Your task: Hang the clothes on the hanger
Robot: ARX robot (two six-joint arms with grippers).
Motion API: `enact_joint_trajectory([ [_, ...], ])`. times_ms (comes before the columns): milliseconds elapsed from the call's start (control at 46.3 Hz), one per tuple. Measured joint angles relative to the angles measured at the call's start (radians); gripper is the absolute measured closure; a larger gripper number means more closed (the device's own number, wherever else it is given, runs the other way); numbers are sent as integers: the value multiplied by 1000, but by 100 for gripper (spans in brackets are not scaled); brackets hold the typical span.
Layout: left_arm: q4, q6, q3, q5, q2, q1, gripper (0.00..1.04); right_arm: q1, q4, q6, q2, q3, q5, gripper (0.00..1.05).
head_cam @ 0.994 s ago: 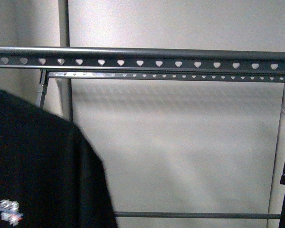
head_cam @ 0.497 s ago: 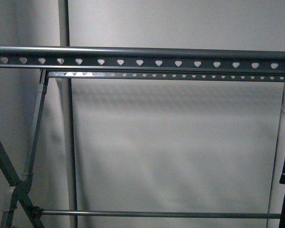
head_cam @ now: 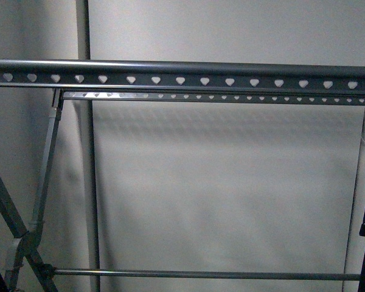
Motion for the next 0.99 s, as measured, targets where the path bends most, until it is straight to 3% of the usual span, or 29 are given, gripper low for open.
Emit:
enact_joint_trajectory([
  [216, -26, -30, 173, -6, 190, -2, 7, 0, 0, 0, 0, 0, 0, 7],
  [324, -41, -29, 221, -11, 219, -12, 28, 0, 0, 0, 0, 0, 0, 7],
  [475, -48, -19, 228, 7, 213, -14, 48, 0, 0, 0, 0, 0, 0, 7],
  [713, -53, 23, 203, 79, 171, -14, 83, 0, 0, 0, 0, 0, 0, 7],
  [799, -31, 48, 155, 129, 137, -11, 101, 0, 0, 0, 0, 0, 0, 7],
  [994, 9, 178, 41, 297, 39, -13, 101, 0, 0, 0, 0, 0, 0, 7],
])
